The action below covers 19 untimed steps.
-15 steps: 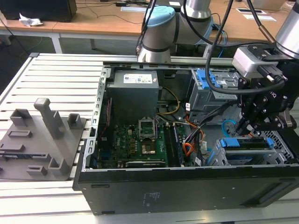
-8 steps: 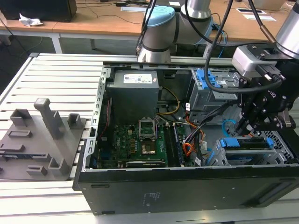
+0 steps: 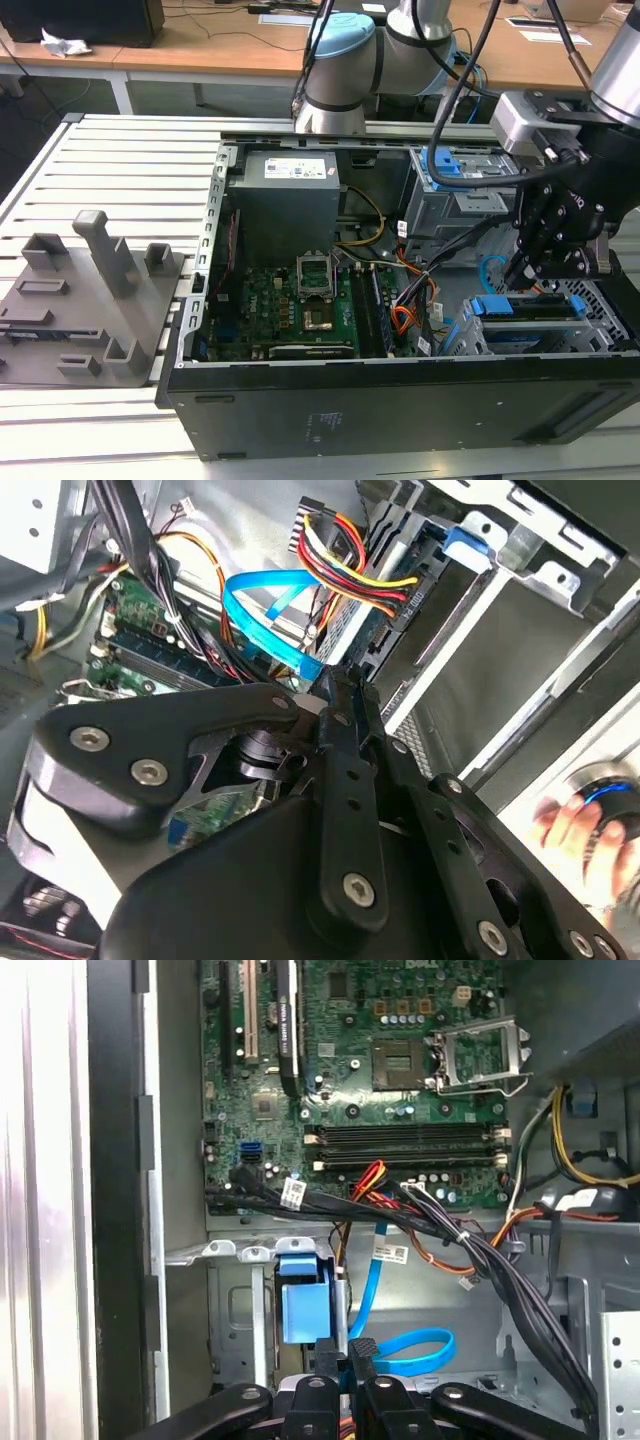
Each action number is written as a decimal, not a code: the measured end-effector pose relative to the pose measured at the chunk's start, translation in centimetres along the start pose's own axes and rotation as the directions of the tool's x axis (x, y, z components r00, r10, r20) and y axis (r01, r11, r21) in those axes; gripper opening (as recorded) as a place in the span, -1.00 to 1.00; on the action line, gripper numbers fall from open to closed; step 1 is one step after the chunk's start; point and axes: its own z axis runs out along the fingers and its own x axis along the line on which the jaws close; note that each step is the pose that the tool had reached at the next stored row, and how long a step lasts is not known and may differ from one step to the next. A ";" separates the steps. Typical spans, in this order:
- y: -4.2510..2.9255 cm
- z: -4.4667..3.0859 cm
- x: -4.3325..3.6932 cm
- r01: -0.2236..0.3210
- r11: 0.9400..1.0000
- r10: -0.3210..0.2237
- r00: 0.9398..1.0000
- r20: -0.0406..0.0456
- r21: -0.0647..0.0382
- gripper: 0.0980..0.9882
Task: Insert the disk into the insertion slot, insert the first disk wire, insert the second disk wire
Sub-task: 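Insert the second disk wire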
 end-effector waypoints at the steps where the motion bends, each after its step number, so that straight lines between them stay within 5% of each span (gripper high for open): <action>1: 0.00 0.02 0.00 -0.025 1.000 0.025 1.000 0.001 0.000 -0.85; 9: -0.17 0.13 -0.01 -0.041 0.999 0.041 0.999 0.002 0.000 -0.85; 19: -1.47 0.85 0.41 -0.041 0.999 0.041 0.999 0.001 -0.001 -0.85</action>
